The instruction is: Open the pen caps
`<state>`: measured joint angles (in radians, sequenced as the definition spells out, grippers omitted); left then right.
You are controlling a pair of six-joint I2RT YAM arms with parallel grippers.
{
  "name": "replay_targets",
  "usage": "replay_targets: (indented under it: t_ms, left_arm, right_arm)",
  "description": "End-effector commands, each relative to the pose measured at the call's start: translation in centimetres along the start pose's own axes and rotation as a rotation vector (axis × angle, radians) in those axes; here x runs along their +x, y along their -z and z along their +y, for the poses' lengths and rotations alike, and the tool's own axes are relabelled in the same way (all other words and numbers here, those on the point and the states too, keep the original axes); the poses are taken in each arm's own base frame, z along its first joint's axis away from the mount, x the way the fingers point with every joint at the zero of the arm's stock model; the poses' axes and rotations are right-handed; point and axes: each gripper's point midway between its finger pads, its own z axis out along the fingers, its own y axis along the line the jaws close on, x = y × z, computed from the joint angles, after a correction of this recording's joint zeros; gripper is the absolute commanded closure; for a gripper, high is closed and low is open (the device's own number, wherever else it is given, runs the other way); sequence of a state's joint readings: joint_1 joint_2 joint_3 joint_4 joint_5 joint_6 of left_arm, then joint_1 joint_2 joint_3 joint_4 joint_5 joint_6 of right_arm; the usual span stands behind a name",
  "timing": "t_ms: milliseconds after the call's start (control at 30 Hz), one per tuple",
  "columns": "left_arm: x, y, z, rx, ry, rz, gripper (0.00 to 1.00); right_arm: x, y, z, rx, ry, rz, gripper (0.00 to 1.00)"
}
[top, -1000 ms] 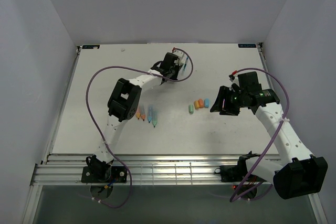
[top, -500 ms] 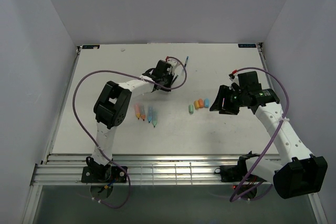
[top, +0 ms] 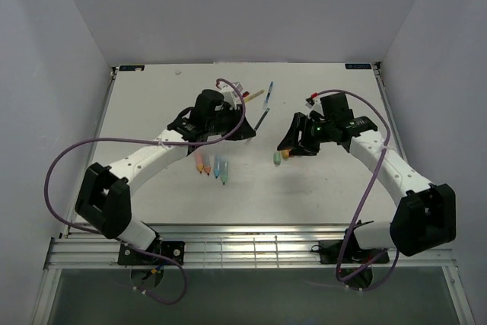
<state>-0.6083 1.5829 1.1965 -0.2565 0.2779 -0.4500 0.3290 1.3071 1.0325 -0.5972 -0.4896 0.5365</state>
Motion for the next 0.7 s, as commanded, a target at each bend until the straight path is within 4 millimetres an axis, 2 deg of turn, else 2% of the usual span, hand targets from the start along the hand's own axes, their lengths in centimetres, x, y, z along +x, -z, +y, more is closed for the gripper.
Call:
replay_targets:
  t_ms: [0,33,167,233,500,600,667]
  left_arm:
    - [0.9,3.2,-5.0,0.196,0.234,0.003,0.95]
    - [0.6,3.7,-5.8,0.233,0.248,-0.013,0.95]
    - [1.0,5.4,-6.9,0.281,0.304,-0.027,0.98]
    - [1.3,5.9,-7.0,0.294,0.308,-0.030,0.98]
    - [1.2,6.6,-7.8,0.341,0.320,-0.044,0.99]
    - [0.8,6.9,-8.3,0.375,0.312,-0.064,0.99]
    - [0.8,6.9,-8.4,0.381,0.312,-0.061,1.00]
  right_arm:
    - [-2.9,-0.4,6.0,-0.183,0.066,-0.056,0.39]
    - [-3.6,-0.5,7.1,-0.213,0.086,-0.069,0.39]
    - [-3.9,-1.0,10.1,-0.304,0.101,-0.070,0.39]
    - [-4.0,-1.1,10.8,-0.328,0.104,-0.080,0.39]
    - [-3.6,-2.7,11.7,-0.386,0.051,-0.048,0.42]
    - [-3.5,-3.1,12.0,-0.392,0.046,-0.041,0.45]
    - [-3.7,-3.4,12.0,-0.396,0.038,-0.042,0.51]
